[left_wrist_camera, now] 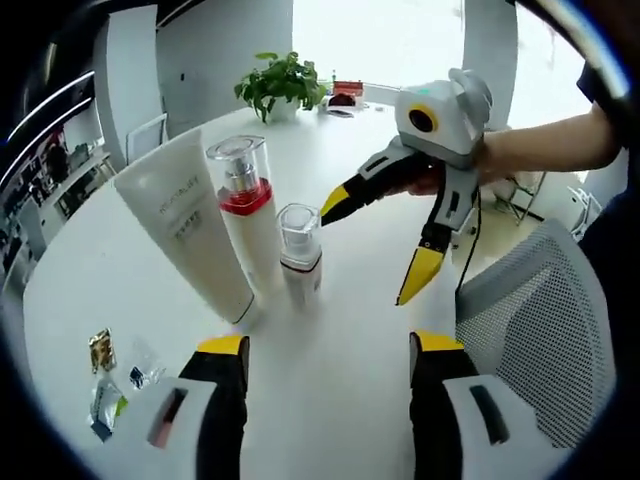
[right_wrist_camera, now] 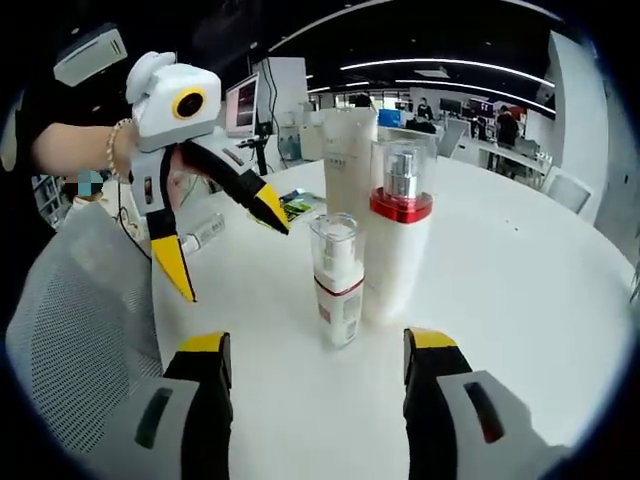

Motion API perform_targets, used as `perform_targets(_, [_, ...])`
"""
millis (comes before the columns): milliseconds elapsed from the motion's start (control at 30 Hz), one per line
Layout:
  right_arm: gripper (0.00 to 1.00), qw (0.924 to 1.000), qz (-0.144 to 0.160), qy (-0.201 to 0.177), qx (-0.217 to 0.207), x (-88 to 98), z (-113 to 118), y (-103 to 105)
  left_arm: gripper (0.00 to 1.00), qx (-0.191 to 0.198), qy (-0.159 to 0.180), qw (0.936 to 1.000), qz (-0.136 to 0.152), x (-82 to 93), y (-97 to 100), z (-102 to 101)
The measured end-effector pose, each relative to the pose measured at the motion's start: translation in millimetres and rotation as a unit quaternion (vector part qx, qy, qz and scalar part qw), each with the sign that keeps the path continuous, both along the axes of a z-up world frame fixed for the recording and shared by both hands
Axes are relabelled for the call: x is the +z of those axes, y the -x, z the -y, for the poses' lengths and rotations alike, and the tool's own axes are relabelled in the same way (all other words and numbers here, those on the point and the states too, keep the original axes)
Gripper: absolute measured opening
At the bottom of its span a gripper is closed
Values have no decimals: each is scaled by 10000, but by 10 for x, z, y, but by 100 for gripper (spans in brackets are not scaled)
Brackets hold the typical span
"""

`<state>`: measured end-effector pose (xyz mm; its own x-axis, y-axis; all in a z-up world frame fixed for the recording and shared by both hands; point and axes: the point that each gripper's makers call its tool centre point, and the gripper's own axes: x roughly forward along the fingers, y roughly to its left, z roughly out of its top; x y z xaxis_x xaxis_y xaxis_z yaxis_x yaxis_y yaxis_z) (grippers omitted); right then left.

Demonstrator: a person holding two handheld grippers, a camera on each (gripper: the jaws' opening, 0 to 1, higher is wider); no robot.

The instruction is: Arrange the skincare products in the storage area until every visible bottle or jar stands upright without overlapping.

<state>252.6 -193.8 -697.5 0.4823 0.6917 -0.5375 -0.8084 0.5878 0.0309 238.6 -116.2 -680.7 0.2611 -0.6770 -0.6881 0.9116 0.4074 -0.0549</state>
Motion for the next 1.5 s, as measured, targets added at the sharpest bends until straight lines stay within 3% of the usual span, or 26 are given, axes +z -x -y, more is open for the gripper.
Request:
perform_targets(400, [82,9993,169,-155,-287,213,9,162,81,833,171,9962,-179,72,194,-351])
perform_targets(567, [86,9989,248,-177,-357,299,27,222,87,1249,302,9915,-202,95,224,-543])
perform_targets(933, [94,9981,270,-194,-527,402,37,315,99,1901,281,9808,-322,57,502,-887])
perform_targets(1367, [100,9965,344,-283,-711,528,13,424,99,2353,374,9706,-340,147,776,-1262])
perform_targets(1500, [100,9950,263,-335,-899,533,-12,497,99,2449,392,9676,-470,138,835,-1384])
